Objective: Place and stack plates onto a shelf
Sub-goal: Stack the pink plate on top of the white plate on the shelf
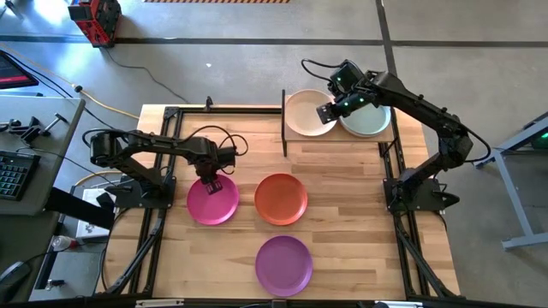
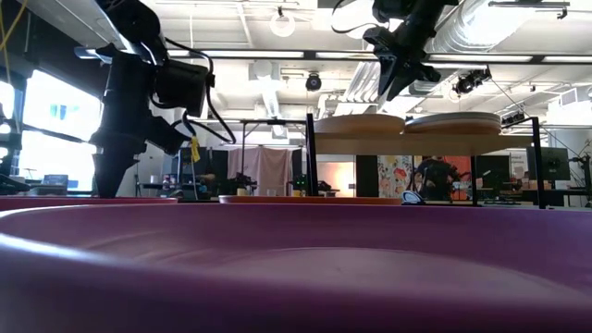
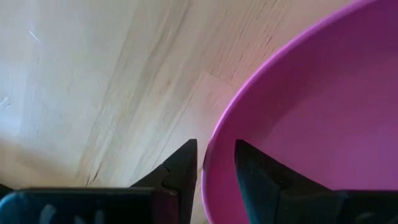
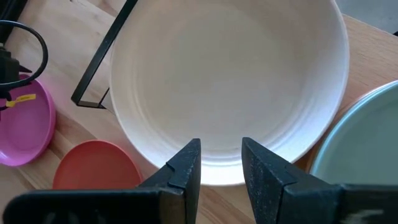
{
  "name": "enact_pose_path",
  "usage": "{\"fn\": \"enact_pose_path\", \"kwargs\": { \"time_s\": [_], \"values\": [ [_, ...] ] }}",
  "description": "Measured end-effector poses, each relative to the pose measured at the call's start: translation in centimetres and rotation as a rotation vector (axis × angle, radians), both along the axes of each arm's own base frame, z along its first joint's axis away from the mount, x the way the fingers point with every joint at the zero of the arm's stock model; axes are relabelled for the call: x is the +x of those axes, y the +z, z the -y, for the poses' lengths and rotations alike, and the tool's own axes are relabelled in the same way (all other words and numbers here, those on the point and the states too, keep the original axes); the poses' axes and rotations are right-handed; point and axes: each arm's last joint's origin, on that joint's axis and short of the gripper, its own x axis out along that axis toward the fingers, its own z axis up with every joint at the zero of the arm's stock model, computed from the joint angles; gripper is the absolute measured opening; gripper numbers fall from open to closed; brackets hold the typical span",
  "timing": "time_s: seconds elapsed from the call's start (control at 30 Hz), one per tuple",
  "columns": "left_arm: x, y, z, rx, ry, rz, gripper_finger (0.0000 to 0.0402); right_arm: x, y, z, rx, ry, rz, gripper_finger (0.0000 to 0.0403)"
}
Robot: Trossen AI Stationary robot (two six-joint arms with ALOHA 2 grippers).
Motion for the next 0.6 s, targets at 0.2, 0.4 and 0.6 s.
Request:
{"fn": "enact_pose_path", "kwargs": {
  "time_s": [0.2,0.4,0.6],
  "values": [
    [0.0,0.0,0.0,-0.002,-0.001,0.006,0.0096,0.0,0.0,0.0,0.000,0.000,0.000,0.0094],
    [0.5,-0.9,-0.1,-0.027,-0.006,-0.003,0.0095,0.0,0.0,0.0,-0.001,0.001,0.000,0.0094],
    [0.7,-1.9,-0.1,-0.047,-0.005,-0.065,0.0095,0.0,0.0,0.0,-0.001,0.002,-0.001,0.0094]
  ]
}}
